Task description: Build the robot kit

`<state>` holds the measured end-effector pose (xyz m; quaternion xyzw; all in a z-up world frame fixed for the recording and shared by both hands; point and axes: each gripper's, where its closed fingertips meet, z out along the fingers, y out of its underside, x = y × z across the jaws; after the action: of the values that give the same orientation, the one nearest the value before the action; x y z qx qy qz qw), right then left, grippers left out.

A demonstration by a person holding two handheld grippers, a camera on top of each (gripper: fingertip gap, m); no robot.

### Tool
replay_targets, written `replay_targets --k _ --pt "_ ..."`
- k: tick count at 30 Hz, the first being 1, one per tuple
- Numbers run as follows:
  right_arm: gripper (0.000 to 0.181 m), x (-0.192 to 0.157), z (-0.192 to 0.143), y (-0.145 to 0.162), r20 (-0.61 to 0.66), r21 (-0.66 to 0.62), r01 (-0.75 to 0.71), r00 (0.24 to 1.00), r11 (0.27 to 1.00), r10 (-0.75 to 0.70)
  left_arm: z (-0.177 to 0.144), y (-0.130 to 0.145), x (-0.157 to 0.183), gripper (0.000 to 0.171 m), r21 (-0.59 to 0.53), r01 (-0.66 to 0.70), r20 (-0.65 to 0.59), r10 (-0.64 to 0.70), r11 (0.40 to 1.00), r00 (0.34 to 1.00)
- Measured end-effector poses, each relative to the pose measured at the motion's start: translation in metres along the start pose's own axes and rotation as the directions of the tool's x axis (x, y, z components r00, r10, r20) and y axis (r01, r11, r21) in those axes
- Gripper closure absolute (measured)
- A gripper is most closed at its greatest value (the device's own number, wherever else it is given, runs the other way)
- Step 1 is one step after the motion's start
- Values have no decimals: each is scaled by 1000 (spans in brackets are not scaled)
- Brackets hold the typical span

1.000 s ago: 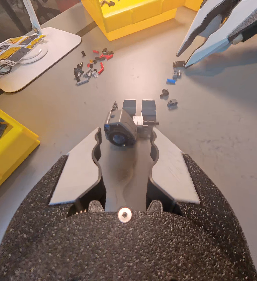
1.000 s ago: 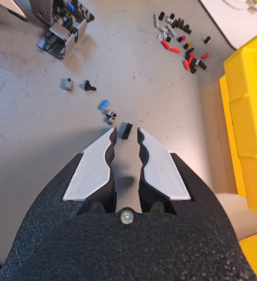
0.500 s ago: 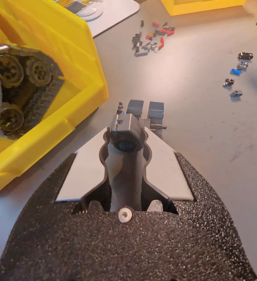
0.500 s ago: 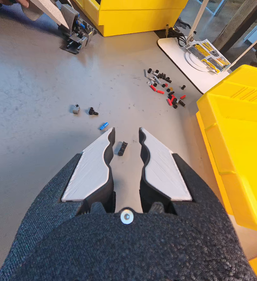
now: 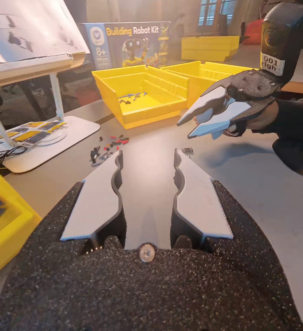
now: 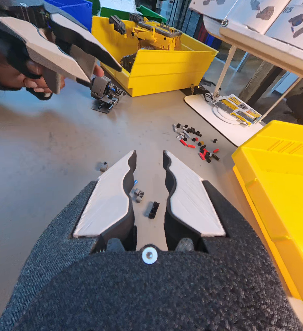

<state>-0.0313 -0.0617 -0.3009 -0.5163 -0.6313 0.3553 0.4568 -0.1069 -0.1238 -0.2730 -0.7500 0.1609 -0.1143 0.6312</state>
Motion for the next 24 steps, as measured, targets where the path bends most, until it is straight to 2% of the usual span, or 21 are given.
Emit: replay_targets --k 3,5,8,12,18,24 --pt "151 -4 3 -4 -7 15 12 1000 1000 -12 14 13 3 116 -41 -13 -9 13 999 1000" --pt "151 -8 4 0 0 -7 20 1000 1000 -20 11 28 0 113 -98 -30 6 31 995 1000" --pt "150 -15 6 8 31 -49 27 999 998 -26 1 33 0 111 -124 -6 15 8 992 1000" --pt "145 -15 11 5 38 -53 31 999 998 -29 -7 39 7 109 -151 0 8 1 989 1000" --pt "132 -7 13 8 -27 -44 40 999 998 -41 -2 45 11 108 -192 -55 2 57 980 998" --pt "135 1 0 4 -32 1 -49 998 999 49 -4 45 7 109 -194 -47 27 53 980 998"
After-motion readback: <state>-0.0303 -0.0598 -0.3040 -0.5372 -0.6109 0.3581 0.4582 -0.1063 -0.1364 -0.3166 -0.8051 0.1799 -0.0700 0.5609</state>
